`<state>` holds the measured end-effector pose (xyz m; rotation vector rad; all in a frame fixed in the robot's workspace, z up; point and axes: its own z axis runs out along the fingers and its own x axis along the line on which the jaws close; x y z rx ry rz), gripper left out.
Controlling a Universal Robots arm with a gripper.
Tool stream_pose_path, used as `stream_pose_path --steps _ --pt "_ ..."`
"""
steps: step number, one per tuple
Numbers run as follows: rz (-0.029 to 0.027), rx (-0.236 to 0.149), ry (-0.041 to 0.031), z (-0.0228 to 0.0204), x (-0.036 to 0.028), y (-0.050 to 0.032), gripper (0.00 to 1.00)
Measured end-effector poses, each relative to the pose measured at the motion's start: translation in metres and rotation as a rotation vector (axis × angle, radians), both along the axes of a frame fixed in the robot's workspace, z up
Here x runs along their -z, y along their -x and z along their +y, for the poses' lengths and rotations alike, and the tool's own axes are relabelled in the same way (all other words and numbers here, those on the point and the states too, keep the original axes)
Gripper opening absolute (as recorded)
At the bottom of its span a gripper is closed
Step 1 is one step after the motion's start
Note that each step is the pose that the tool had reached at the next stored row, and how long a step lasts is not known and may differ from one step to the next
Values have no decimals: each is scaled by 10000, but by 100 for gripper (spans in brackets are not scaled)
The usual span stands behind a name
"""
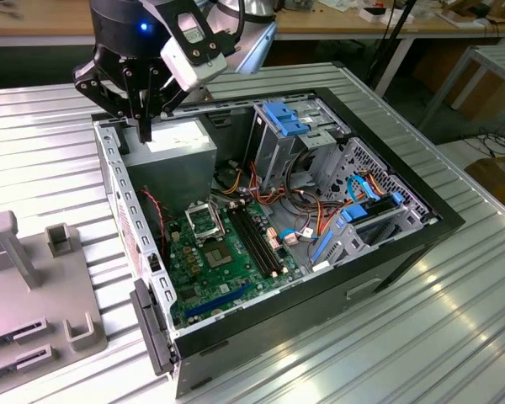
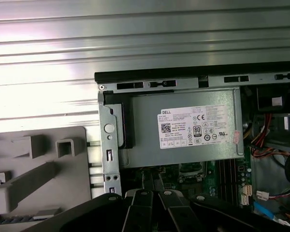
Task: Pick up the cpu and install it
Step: 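Reach for the cpu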
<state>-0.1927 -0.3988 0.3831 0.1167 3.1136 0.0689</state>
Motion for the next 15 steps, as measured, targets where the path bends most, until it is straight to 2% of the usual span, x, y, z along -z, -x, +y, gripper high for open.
stream_pose_path --steps 15 --pt "0 0 0 0 2 21 11"
